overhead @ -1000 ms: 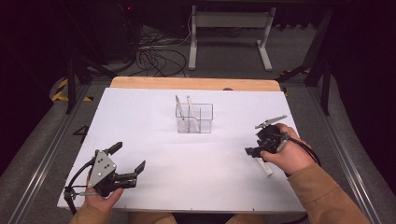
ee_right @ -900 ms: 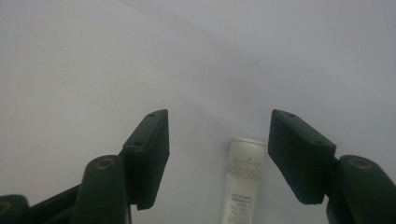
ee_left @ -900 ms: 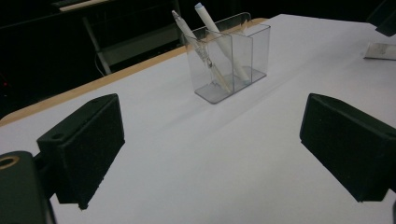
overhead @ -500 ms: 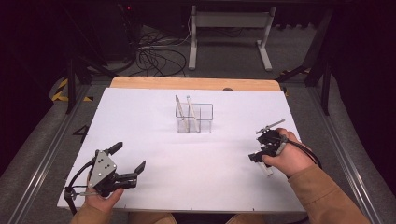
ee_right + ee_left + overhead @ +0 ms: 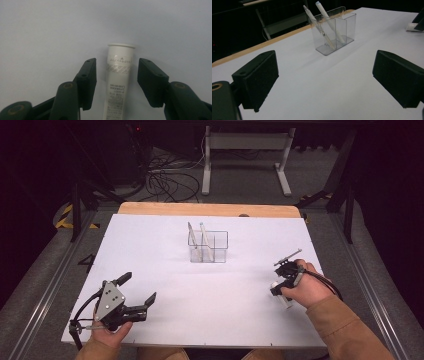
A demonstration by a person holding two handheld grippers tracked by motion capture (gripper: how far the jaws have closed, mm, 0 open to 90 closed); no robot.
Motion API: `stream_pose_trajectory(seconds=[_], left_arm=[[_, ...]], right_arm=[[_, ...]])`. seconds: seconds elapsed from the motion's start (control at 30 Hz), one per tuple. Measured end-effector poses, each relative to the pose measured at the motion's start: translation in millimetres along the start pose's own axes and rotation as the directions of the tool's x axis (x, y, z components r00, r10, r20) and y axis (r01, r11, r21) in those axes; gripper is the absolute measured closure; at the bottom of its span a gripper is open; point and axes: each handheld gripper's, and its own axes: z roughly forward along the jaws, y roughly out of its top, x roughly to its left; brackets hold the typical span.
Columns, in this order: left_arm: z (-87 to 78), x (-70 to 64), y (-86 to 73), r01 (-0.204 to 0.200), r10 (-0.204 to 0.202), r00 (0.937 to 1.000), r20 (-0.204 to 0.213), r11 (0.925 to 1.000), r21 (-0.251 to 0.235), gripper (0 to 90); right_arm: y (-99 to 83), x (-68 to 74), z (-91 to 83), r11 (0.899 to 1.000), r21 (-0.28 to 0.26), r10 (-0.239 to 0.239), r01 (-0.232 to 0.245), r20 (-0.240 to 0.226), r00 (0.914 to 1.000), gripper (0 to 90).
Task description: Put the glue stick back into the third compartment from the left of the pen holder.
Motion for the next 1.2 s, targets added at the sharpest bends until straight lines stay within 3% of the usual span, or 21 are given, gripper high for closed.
stream_pose_trajectory(seconds=[0.3,1.2], left_arm=[[0.5,0.1,-0.1,0.000,0.000,1.0000,0.001,1.0000,-0.001,7.2],[0.0,0.3,0.2,-0.001,0.001,1.0000,-0.001,1.0000,-0.001,7.2]], right_arm=[[1.1,1.2,4.9,0.999,0.047,0.008,-0.009,0.020,0.9998,66.0],[2.0,3.8,4.8,0.999,0.052,0.014,-0.016,0.031,0.9994,67.3]])
